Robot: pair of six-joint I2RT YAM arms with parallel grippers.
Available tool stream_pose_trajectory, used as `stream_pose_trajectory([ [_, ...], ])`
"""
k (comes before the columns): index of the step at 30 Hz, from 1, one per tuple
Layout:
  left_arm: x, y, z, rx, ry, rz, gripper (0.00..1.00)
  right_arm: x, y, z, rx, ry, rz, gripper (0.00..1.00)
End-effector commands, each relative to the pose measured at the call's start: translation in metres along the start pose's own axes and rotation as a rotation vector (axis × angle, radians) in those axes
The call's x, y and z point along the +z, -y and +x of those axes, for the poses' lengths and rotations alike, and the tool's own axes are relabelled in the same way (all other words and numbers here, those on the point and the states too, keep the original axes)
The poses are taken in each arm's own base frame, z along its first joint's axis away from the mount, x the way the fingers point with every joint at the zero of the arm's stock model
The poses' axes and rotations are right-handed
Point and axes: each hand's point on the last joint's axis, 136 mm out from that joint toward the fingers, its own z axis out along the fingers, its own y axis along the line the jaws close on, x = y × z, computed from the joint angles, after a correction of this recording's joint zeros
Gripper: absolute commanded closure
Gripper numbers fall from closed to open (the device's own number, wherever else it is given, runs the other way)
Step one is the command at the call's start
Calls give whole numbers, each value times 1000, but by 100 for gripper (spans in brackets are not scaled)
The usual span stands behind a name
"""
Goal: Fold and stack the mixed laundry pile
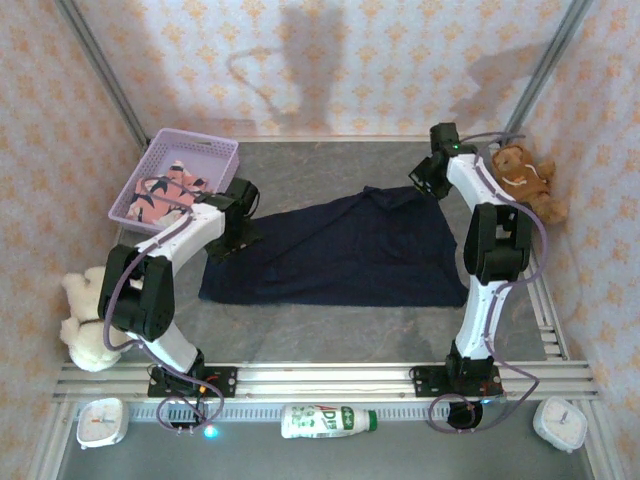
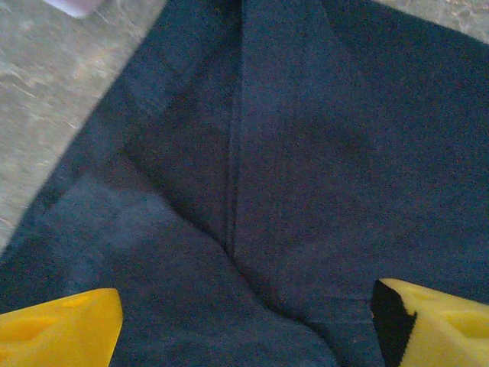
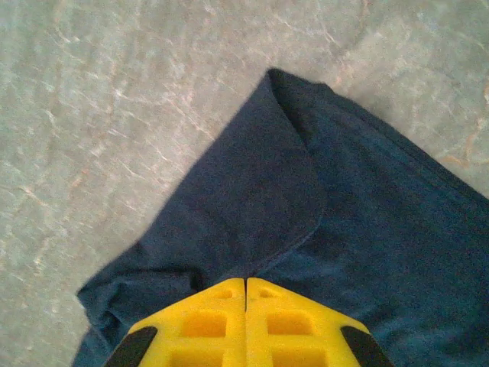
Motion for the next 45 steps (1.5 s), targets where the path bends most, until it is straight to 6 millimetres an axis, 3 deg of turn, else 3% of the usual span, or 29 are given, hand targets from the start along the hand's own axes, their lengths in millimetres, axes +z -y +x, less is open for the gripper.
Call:
stream_pose_trajectory([
  [1, 7, 3, 7, -58, -24, 27, 17, 7, 7, -6, 36, -23, 24, 100],
  [6, 16, 12, -6, 24, 33, 35, 24, 14, 3, -16, 41, -26, 20, 100],
  [11, 21, 24, -39, 96, 147, -9, 29, 23, 0, -11, 51, -59, 8, 100],
  [18, 43, 25, -57, 181, 174, -148, 37, 23, 10, -6, 31, -67, 40, 100],
  [20, 53, 25, -58, 188, 166, -170, 45, 21, 15, -5, 24, -62, 56, 100],
  [23, 59, 27, -60, 206, 156, -188, 65, 19, 22, -5, 23, -55, 78, 100],
  [27, 59, 27, -68, 219, 154, -201, 100, 19, 40, -6, 30, -55, 132, 100],
  [31, 54, 14, -81, 188, 167, -232, 100, 25, 59, 4, 43, -73, 171, 100],
  [37, 45, -11, -98, 96, 171, -268, 100, 29, 69, 9, 42, -82, 194, 100],
  [40, 47, -8, -95, 78, 122, -239, 99, 28, 74, 9, 36, -74, 221, 100],
  [45, 35, 7, -79, 127, 71, -180, 54, 28, 71, 8, 28, -81, 211, 100],
])
